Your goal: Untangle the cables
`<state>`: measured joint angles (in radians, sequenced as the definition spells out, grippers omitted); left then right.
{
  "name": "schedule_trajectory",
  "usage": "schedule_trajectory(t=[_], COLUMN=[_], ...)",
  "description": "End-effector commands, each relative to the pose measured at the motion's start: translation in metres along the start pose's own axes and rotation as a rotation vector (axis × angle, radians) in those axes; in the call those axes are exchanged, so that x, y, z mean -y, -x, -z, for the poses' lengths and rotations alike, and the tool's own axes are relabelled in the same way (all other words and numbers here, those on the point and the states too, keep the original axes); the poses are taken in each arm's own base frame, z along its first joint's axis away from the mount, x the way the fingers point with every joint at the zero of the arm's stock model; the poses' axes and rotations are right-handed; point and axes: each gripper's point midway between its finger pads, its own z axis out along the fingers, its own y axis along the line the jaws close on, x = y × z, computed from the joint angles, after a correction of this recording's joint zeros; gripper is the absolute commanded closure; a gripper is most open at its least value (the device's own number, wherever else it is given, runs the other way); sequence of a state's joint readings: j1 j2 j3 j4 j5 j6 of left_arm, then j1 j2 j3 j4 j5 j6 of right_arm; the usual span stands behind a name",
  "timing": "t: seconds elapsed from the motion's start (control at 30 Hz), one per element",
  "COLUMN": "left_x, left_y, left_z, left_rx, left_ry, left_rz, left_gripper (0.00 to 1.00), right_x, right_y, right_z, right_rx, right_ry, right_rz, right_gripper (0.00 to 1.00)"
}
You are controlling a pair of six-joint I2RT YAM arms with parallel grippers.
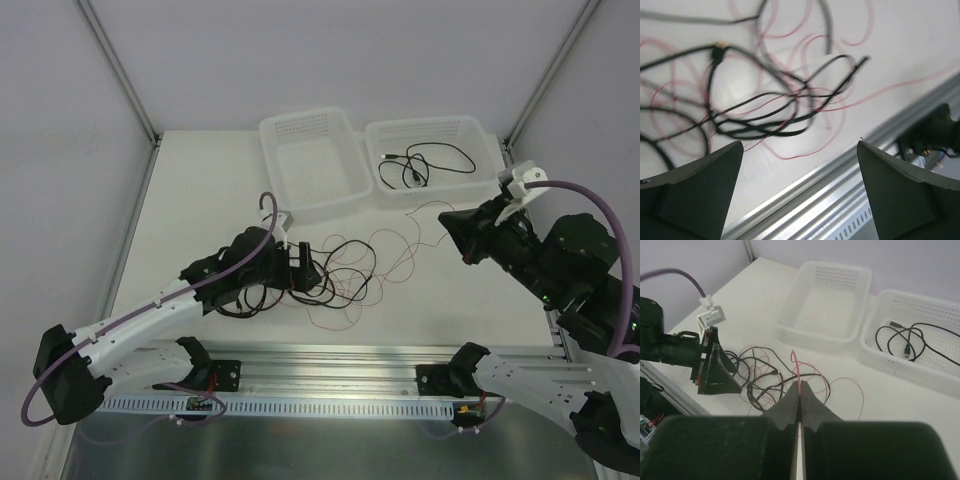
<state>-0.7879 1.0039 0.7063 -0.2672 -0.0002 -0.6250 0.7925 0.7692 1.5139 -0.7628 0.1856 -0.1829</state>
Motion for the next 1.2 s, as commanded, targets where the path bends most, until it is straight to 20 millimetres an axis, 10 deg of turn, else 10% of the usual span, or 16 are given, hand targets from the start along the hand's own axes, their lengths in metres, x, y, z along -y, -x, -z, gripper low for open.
schedule_trajectory(t=[0.0,0.37,0.83,1.0,1.17], left_x=[0.073,0.208,0.254,0.263,0.267], left_y=[0.046,0.072,0.067,0.060,0.056], left_z=[0.025,0.029,-0.015,-0.029,-0.031], left_rx=[0.143,0.340,0.428,0.426,0.430], left_ry=[-0.239,-0.650,-0.681,-0.695,-0.711], left_rz=[-0.249,-0.625,-0.780,-0.778,-0.777], left_gripper=[0.01,0.01,0.06,0.19,0.62], right_x=[-0.010,-0.021,-0.036,-0.035,-0.031], right_y=[0.006,0.013,0.016,0.017,0.008], right_z=[-0.001,0.008,0.010,0.013,0.012], right_rx=[0.009,0.008,0.023,0.039,0.022], right_ry=[0.039,0.102,0.181,0.176,0.158], right_rz=[-0.054,-0.073,-0.131,-0.137,-0.132], right_gripper=[0.99,0.99,0.99,0.99,0.99])
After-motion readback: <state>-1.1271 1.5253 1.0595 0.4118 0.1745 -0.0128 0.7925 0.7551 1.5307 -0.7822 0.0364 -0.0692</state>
